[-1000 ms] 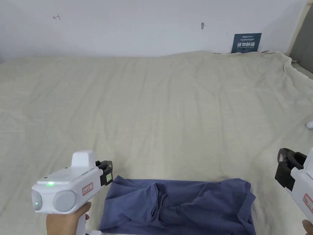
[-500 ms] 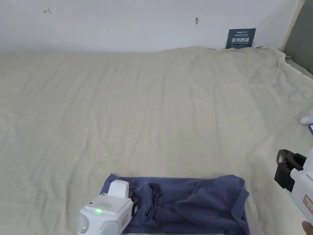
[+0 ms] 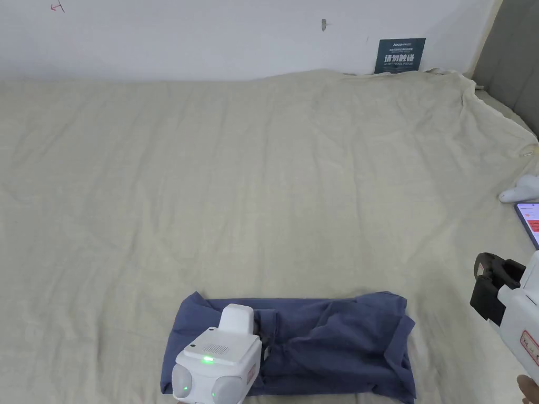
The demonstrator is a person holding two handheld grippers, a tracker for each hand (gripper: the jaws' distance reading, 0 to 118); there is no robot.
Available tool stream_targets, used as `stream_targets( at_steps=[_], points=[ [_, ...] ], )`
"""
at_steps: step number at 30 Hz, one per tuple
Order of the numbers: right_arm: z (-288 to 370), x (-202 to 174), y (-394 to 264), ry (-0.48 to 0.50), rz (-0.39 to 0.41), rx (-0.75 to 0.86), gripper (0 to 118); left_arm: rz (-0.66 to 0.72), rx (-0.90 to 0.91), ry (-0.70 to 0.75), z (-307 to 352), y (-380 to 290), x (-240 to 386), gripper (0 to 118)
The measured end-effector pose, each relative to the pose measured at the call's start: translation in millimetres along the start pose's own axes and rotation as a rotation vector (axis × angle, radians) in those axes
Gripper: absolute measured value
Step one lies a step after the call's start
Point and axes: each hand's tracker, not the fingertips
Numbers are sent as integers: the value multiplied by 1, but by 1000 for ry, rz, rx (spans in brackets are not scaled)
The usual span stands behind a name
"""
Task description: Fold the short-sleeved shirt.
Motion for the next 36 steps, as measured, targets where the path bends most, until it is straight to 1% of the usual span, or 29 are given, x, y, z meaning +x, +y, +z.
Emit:
stream_targets(
  at_steps=[4,8,11,12,16,17,19,20,21,22,23,24,25,26,27,28,29,30,33,36],
  points=[
    [1,1,0,-3,-3,2,0,-20,-5,13,-3,1,7,0],
    [2,0,1,-2,0,5,0,-9,-20,-15,8,10,-7,0],
    [2,-2,2,2,4,7,0,36,10,-72,32,25,-22,0],
    [2,-3,2,3,5,7,0,34,17,-106,41,30,-27,0],
    [1,-8,4,13,7,10,0,26,27,-148,72,52,-56,0],
    [1,-9,4,15,9,12,0,43,13,-164,78,57,-66,0],
    [0,-12,5,23,12,13,0,118,-31,-202,85,64,-90,0],
    [0,-13,5,25,13,13,0,155,-50,-215,86,66,-101,2],
    [-1,-14,6,28,14,13,0,197,-73,-232,87,68,-113,6],
    [-1,-15,6,30,15,13,0,216,-104,-236,87,68,-124,17],
    [-1,-16,6,31,16,12,0,223,-124,-227,86,67,-131,31],
    [-2,-17,5,34,17,12,0,225,-150,-216,83,65,-139,48],
    [-3,-17,5,35,17,10,0,237,-167,-195,81,63,-145,70],
    [-3,-18,5,37,18,9,0,251,-178,-189,78,60,-150,81],
    [-3,-18,5,38,19,8,0,264,-196,-182,73,57,-156,81],
    [-4,-19,5,39,21,7,0,282,-207,-184,69,54,-162,84],
    [-4,-19,5,39,22,5,0,299,-226,-200,63,51,-168,90],
    [-4,-20,4,39,22,4,0,320,-246,-212,57,48,-173,93],
    [-5,-20,3,37,24,-3,0,379,-293,-230,41,40,-187,94],
    [-4,-19,3,34,26,-8,0,436,-344,-291,23,33,-202,92]
  ],
)
